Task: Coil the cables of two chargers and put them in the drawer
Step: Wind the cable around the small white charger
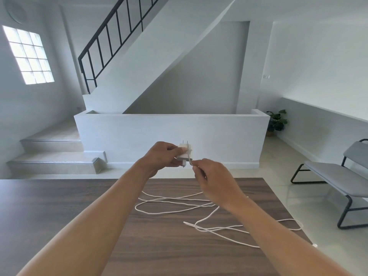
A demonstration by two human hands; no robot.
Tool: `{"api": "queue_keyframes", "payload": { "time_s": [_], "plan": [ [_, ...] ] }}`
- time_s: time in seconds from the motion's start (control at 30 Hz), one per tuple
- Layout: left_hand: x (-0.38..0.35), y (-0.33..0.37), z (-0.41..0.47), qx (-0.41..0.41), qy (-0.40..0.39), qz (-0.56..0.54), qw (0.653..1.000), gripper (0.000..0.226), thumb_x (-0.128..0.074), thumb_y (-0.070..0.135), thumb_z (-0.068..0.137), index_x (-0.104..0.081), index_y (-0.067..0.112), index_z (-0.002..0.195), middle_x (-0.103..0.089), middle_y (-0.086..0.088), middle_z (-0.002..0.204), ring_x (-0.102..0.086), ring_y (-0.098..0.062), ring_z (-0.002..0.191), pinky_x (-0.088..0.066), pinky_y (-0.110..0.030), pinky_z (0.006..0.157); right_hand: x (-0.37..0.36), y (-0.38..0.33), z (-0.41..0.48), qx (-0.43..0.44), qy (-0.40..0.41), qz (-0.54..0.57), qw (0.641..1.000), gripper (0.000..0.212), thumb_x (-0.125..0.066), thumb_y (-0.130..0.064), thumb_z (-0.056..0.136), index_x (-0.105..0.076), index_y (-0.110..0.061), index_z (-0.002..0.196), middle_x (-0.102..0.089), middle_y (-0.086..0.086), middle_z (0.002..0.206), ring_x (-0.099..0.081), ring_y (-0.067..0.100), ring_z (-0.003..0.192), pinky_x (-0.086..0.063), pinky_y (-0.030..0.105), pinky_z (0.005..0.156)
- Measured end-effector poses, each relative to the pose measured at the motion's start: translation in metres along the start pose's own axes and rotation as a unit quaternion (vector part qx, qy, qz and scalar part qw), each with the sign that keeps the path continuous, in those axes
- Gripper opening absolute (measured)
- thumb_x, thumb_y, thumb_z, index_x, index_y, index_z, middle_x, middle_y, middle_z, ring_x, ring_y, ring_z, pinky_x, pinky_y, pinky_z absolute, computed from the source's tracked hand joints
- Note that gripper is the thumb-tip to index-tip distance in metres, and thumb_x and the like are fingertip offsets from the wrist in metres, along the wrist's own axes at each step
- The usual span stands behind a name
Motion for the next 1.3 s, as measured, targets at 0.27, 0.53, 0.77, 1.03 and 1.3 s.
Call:
{"api": "queue_keyframes", "payload": {
  "time_s": [0.27, 0.53, 0.77, 1.03, 1.3],
  "plan": [
    [-0.026, 0.013, -0.015, -0.023, -0.067, -0.067, 0.995, 0.02, -0.063, 0.018, 0.094, -0.065, -0.001, 0.089, -0.069, -0.021, 0.092, -0.07, -0.032, 0.089, -0.057, -0.036, 0.09, 0.002, 0.027, -0.022, -0.037, 0.052, 0.096, 0.993, 0.023, -0.05, -0.025, 0.099, -0.07, -0.024, 0.109, -0.048, -0.023, 0.051, -0.049, -0.002, 0.053, -0.033, 0.012, 0.059],
    [-0.048, 0.013, -0.035, -0.039, -0.176, -0.021, 0.983, 0.025, -0.056, 0.016, 0.097, -0.07, -0.003, 0.106, -0.075, -0.011, 0.101, -0.071, -0.022, 0.096, -0.055, -0.025, 0.09, -0.002, 0.054, -0.015, -0.083, -0.024, 0.108, 0.99, 0.022, -0.05, -0.033, 0.099, -0.065, -0.038, 0.083, -0.046, -0.004, 0.054, -0.035, 0.008, 0.049, -0.031, 0.025, 0.053],
    [-0.042, 0.014, -0.053, -0.053, -0.241, 0.091, 0.965, 0.025, -0.059, 0.022, 0.096, -0.072, 0.011, 0.114, -0.074, -0.011, 0.11, -0.068, -0.026, 0.106, -0.05, -0.032, 0.1, 0.014, 0.062, 0.001, -0.105, -0.085, 0.103, 0.985, 0.016, -0.063, -0.033, 0.091, -0.071, -0.026, 0.08, -0.055, 0.01, 0.06, -0.039, 0.013, 0.054, -0.035, 0.029, 0.056],
    [-0.036, 0.007, -0.052, -0.056, -0.206, 0.265, 0.94, 0.024, -0.064, 0.036, 0.092, -0.078, 0.019, 0.101, -0.076, -0.005, 0.087, -0.064, -0.006, 0.075, -0.047, -0.028, 0.081, 0.027, 0.035, 0.023, -0.085, -0.152, 0.018, 0.984, 0.017, -0.064, -0.031, 0.089, -0.075, -0.018, 0.089, -0.071, 0.0, 0.087, -0.062, 0.015, 0.083, -0.047, 0.027, 0.073],
    [-0.033, 0.009, -0.046, -0.036, -0.132, 0.261, 0.955, 0.026, -0.066, 0.038, 0.088, -0.077, 0.015, 0.083, -0.076, -0.007, 0.078, -0.067, -0.01, 0.071, -0.051, -0.039, 0.091, 0.038, 0.017, 0.025, -0.078, -0.131, -0.009, 0.988, 0.019, -0.059, -0.028, 0.09, -0.076, -0.019, 0.089, -0.072, -0.001, 0.084, -0.065, 0.018, 0.083, -0.052, 0.035, 0.077]
  ]
}}
Point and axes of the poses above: each hand's wrist, its own z-axis towards the middle knuckle, its own x-axis out of the back of the hand, y = z × x, the point moved 8 cm from there along z, towards the middle knuckle
